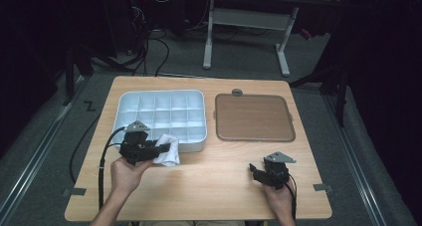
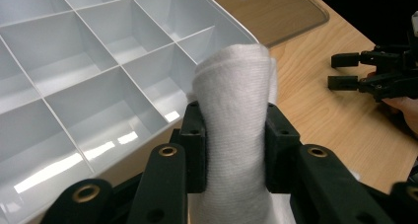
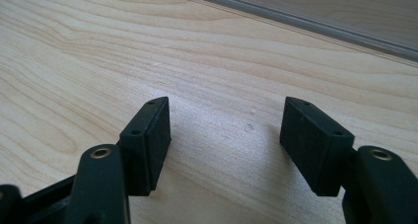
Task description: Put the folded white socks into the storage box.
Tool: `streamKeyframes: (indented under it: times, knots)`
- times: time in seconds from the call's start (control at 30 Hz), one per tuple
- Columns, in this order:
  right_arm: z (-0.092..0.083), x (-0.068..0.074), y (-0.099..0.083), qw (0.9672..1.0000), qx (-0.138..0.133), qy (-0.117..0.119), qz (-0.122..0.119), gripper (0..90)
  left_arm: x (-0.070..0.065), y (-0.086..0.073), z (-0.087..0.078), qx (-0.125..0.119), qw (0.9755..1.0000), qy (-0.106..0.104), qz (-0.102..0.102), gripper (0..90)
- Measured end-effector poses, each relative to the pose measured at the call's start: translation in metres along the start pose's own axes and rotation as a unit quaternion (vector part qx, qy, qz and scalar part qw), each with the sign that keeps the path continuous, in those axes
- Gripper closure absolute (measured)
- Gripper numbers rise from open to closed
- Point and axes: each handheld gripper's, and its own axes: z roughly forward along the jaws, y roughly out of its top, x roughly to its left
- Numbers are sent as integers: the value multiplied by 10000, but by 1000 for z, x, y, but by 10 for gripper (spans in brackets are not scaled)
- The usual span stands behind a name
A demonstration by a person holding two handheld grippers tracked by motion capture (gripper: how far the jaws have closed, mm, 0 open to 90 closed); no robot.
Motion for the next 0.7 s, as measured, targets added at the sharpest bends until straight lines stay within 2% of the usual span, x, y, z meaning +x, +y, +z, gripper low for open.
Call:
streamKeyframes:
  times: [0.3, 0.53, 0.7]
  knots:
    - [0, 0, 0, 10000, 0, 4, 2, 367, 5, 12, 2, -76, 9997, -28, -239, 683]
    - [0, 0, 0, 10000, 1, 2, -1, 367, 4, 26, 5, -152, 9995, -43, -270, 683]
    - [0, 0, 0, 10000, 0, 1, 0, 367, 5, 35, 10, -202, 9994, 20, -278, 683]
